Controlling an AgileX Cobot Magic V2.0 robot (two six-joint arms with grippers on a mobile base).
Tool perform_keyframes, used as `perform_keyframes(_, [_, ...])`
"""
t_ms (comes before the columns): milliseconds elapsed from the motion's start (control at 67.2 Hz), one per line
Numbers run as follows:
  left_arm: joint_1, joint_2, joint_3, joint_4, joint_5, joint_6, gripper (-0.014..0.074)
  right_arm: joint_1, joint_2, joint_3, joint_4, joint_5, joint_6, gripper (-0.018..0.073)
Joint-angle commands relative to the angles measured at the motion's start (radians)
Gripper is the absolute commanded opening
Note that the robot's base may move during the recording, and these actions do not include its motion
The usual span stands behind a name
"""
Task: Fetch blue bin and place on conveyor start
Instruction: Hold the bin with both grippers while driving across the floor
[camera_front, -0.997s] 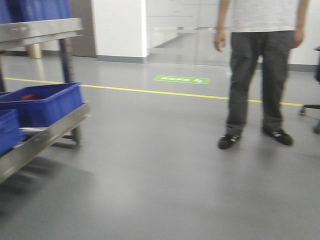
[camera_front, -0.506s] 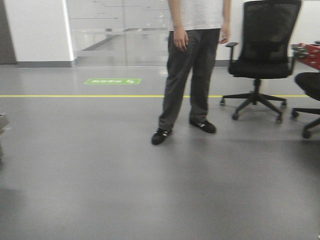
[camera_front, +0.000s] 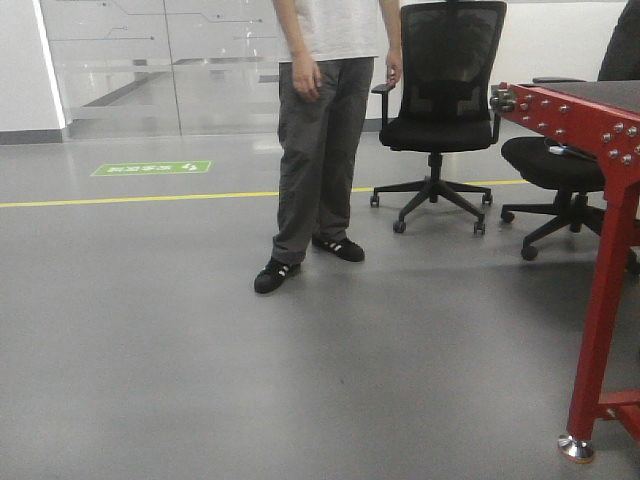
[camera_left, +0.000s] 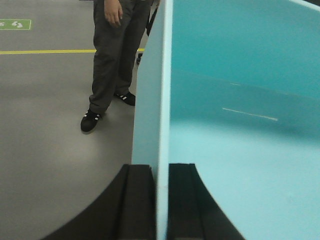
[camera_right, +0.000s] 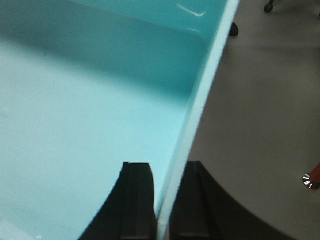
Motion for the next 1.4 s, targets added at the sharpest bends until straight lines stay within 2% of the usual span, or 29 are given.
perform_keyframes(0, [0.000,-0.016,-0.008,-0.014,-0.061,-0.005,-0.0111,-0.001,-0.012,-0.010,-0.011,-0.026,-0.031,-0.0153])
perform_keyframes(1384, [0.000,-0.016,-0.008,-0.014,-0.061,-0.005,-0.0111,-0.001,-0.012,-0.010,-0.011,-0.026,-0.031,-0.0153])
